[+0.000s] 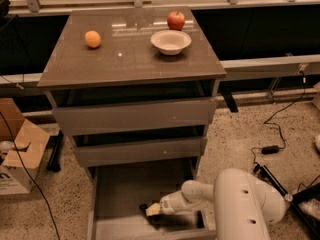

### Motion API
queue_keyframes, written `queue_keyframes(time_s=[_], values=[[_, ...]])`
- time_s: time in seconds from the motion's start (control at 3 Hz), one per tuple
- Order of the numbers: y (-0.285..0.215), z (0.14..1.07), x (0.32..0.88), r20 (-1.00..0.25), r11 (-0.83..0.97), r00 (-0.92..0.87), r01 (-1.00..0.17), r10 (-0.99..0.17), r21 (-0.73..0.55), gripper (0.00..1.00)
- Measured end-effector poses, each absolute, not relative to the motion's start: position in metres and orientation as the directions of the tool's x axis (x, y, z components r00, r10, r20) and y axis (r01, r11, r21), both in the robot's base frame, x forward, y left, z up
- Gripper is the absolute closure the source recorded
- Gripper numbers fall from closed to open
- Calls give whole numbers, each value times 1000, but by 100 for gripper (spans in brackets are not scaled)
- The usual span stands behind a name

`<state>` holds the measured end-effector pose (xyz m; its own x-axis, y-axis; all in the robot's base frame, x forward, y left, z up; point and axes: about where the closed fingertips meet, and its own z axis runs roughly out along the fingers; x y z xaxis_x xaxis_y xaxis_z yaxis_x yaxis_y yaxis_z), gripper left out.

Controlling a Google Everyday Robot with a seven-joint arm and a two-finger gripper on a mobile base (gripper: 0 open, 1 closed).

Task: Place rxbar chocolate into bottom drawer

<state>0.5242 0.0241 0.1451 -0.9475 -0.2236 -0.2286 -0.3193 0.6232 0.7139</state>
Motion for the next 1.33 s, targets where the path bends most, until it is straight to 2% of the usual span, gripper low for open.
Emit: queue_keyframes(time_s=[0.33,1.0,1.33], values=[[-5,145,525,-206,698,-957,-291,-207,654,58],[-8,144,523,-200,707,-958,-287,-206,647,11],[-8,144,523,-200,707,-958,-287,-206,647,0]])
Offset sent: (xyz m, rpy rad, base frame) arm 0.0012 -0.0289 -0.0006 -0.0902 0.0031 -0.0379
